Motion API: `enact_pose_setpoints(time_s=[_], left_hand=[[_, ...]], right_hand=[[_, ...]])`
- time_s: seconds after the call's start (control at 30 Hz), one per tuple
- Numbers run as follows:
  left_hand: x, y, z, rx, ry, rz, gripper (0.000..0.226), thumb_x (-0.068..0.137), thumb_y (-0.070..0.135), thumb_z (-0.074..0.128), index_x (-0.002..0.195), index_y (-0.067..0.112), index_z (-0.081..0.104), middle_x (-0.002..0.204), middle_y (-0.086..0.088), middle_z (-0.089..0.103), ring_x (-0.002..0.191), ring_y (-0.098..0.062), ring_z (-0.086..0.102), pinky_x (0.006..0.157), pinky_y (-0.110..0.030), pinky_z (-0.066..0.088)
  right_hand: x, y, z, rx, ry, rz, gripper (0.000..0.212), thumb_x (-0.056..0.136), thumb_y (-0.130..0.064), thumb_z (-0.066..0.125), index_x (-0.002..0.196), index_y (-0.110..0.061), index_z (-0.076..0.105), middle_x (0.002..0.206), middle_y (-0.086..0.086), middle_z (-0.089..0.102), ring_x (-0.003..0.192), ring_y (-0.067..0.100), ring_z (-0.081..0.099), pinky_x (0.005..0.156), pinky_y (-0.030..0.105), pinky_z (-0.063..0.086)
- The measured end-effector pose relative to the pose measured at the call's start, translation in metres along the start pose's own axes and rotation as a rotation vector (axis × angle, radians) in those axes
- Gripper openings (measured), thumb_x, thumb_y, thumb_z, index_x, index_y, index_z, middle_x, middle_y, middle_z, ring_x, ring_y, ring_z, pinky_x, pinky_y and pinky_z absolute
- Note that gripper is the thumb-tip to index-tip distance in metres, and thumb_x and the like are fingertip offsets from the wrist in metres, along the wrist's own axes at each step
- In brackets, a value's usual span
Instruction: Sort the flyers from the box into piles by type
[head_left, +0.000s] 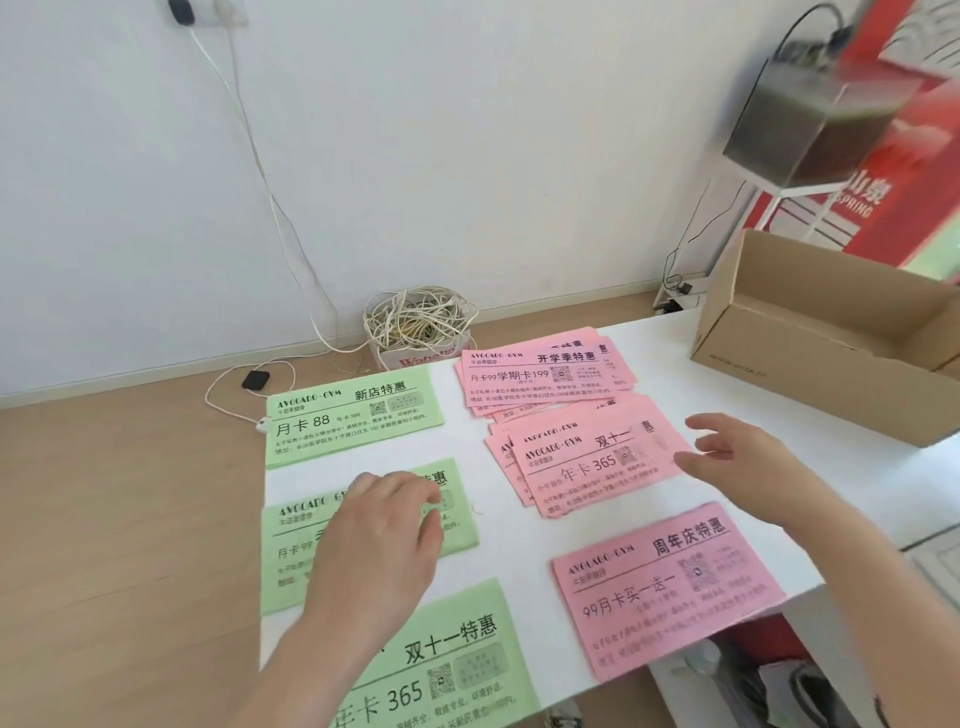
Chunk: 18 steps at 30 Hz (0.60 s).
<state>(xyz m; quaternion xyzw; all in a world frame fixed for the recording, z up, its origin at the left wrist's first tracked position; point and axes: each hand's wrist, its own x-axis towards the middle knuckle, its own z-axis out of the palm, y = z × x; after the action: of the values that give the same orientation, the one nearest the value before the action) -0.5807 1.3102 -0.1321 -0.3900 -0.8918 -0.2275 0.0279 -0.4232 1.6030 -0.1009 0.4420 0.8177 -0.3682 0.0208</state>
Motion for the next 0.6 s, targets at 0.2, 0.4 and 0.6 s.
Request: enact_pose_setpoints(time_s=[0.2,0.4,0.6], left_hand=[[0.055,0.072,0.088,0.070,-0.297,-0.142,0.054,0.094,0.046,0.043,0.139,0.018,0.033,0.144,-0.007,0.036,0.126,-0.025,0.033,0.105,-0.032,0.027],[0.076,0.092,0.124,0.216,-0.293,-0.316,0.067,0.086,0.057,0.051,0.135,0.015,0.033,0.129,-0.008,0.043,0.116,-0.026,0.037,0.099,-0.032,0.031],[0.074,0.105,0.124,0.105,-0.277,-0.412,0.079,0.078,0.044,0.068,0.141,0.021,0.027,0.127,-0.004,0.045,0.113,-0.025,0.044,0.096,-0.032,0.034]], right_hand=[[0.071,0.027,-0.003,-0.161,-0.117,0.030,0.068,0.089,-0.035,0.062,0.147,-0.022,0.028,0.138,0.009,0.047,0.122,0.027,0.048,0.096,0.035,0.040],[0.110,0.029,0.015,-0.225,-0.066,-0.126,0.066,0.080,-0.032,0.067,0.136,-0.015,0.036,0.108,0.010,0.058,0.097,0.029,0.058,0.079,0.037,0.050],[0.120,0.042,0.019,-0.224,-0.146,-0.130,0.065,0.074,-0.031,0.073,0.129,-0.015,0.043,0.110,0.006,0.061,0.095,0.026,0.059,0.073,0.032,0.047]])
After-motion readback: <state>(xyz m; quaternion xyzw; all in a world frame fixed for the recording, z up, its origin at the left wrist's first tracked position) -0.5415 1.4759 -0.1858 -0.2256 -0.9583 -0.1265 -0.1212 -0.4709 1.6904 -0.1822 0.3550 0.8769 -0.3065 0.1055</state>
